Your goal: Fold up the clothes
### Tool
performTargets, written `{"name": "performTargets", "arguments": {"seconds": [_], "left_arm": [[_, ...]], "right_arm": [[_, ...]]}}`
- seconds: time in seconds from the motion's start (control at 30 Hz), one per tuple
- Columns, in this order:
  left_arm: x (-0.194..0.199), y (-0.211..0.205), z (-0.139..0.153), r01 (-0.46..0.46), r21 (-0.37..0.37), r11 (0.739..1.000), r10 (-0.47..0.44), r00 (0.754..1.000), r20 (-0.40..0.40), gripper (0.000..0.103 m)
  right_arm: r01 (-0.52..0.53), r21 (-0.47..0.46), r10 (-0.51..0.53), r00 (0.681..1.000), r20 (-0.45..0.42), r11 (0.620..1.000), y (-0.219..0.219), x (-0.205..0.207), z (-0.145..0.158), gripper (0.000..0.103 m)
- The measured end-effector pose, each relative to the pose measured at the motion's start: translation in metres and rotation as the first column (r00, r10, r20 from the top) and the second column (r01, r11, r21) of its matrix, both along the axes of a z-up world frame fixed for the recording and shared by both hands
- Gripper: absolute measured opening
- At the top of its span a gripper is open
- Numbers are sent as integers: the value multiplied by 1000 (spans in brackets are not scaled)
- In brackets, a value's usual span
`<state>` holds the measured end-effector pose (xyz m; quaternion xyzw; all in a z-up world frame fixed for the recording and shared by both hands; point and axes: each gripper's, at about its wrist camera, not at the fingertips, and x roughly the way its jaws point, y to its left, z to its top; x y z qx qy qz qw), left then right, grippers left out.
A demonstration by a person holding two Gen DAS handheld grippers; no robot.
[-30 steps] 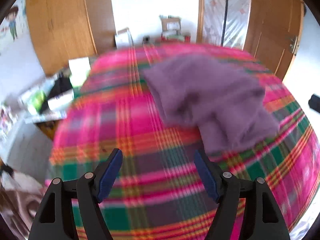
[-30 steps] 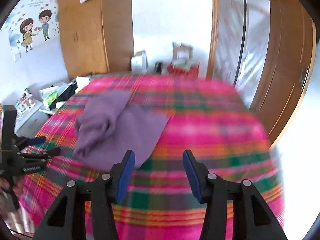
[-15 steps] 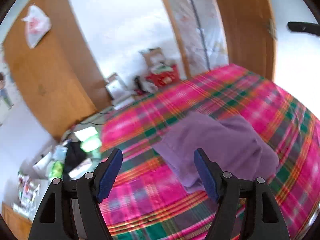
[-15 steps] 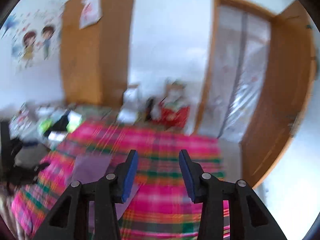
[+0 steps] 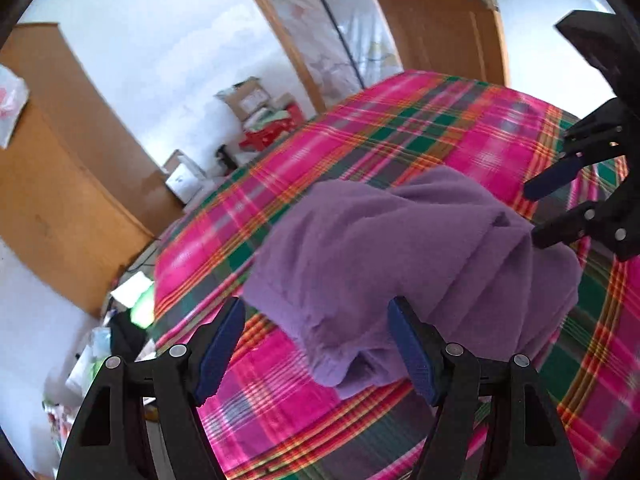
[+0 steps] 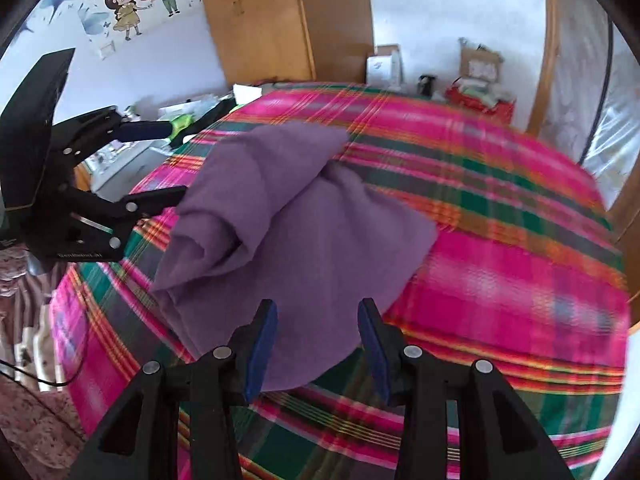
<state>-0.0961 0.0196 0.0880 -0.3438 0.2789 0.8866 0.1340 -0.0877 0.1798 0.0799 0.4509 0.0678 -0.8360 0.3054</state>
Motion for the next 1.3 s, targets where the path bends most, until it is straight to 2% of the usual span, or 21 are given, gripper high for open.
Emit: {"name": "performTargets", "arguments": {"seconds": [0.2,0.4,0.5,0.8,0.97,1.0,1.03,1.1,1.3], "left_arm": [[-8,10,-7,48,-11,999,-48,999,21,76],[12,24,-6,174,-34,984,-174,985,8,76],[7,25,-15,144,-48,988,-143,989,29,76],[-16,7,-7,5,86,996,-6,1000,14,76],[-26,10,-8,-16,107,994,14,1000,26,60],[-28,10,-8,-20,113,993,16,999,32,50],[-29,10,-8,-23,119,993,19,999,38,35],[-33,11,-8,-30,131,991,23,999,49,22],[-42,9,-5,-63,167,984,51,996,73,12]], "right_arm": [[-28,-17,28,999,29,999,-4,5,-8,43],[-8,-63,12,998,55,998,2,6,-11,43],[8,-84,-2,998,67,996,2,6,-11,43],[49,-113,-41,996,74,992,3,5,-16,43],[69,-123,-62,996,63,990,2,9,-16,43],[72,-125,-65,996,59,989,2,11,-15,43],[71,-132,-64,996,54,989,2,14,-14,43],[67,-140,-61,997,45,988,3,20,-12,43],[54,-136,-52,999,16,989,4,32,-12,44]]}}
